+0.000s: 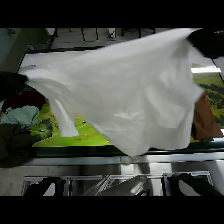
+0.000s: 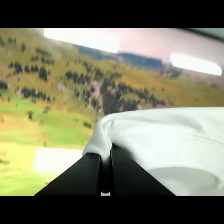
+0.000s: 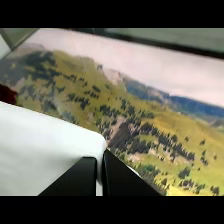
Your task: Fold the shirts.
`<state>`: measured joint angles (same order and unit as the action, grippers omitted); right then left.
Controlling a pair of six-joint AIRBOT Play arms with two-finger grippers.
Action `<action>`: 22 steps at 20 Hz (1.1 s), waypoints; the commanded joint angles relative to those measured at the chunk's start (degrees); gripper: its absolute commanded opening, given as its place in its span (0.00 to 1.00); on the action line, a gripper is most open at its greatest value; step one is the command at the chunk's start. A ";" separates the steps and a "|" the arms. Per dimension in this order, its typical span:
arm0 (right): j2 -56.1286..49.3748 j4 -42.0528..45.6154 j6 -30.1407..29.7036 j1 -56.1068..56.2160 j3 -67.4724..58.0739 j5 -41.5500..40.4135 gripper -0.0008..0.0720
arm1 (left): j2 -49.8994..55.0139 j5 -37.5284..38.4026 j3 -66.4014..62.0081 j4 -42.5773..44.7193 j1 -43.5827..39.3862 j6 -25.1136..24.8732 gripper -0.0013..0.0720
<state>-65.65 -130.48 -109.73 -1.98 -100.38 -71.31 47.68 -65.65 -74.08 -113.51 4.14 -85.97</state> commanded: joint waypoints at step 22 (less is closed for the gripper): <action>-21.05 -5.49 8.66 -4.28 15.85 -16.94 0.38 | 40.59 6.29 -3.15 -0.44 0.07 -5.38 0.94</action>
<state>-94.52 -136.99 -101.95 -2.66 -91.55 -82.74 88.03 -58.61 -75.83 -114.10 4.16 -91.13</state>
